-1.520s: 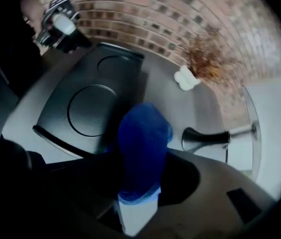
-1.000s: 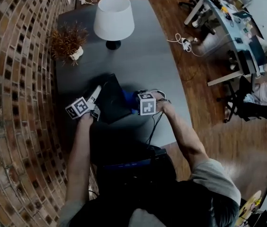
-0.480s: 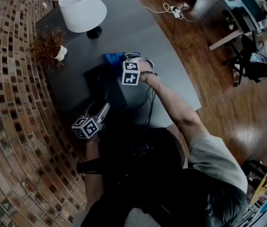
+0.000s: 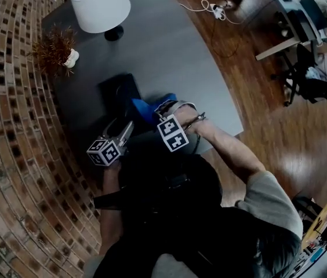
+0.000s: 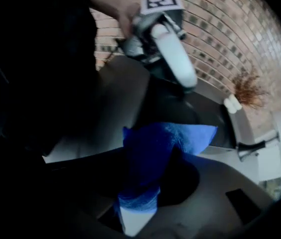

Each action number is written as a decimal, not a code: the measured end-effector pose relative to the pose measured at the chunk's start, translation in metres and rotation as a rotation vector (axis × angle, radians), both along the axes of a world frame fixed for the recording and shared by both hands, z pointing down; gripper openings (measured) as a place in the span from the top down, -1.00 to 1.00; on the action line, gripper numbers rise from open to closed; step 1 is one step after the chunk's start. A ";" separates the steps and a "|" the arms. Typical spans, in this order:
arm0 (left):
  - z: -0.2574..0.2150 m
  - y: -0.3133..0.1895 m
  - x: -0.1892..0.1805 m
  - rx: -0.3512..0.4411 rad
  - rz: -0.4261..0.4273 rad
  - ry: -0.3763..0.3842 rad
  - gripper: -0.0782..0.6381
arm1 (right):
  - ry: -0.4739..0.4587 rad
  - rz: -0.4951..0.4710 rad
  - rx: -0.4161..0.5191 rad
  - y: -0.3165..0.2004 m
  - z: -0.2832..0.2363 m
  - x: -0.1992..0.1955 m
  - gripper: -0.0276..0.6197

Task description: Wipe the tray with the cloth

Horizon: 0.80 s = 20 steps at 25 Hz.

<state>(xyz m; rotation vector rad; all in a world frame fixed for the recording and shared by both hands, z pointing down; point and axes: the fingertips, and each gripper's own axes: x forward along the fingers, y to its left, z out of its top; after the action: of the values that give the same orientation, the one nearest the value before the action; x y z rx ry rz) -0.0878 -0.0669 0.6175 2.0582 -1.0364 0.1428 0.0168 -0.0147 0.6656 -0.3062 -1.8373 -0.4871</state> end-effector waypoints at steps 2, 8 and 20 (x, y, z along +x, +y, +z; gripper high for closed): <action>0.000 0.000 0.000 -0.001 -0.001 0.004 -0.05 | -0.016 0.003 -0.111 0.017 -0.001 0.011 0.47; 0.001 0.000 -0.003 0.005 -0.006 0.012 -0.06 | -0.089 0.492 0.192 -0.203 0.009 -0.003 0.47; 0.001 0.001 0.001 0.016 0.004 -0.019 -0.06 | 0.046 0.035 0.190 -0.067 0.035 -0.008 0.47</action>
<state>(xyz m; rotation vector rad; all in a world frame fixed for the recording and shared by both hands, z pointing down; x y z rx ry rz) -0.0869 -0.0663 0.6189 2.0774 -1.0481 0.1575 0.0084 -0.0815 0.7004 -0.1547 -1.7336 -0.6206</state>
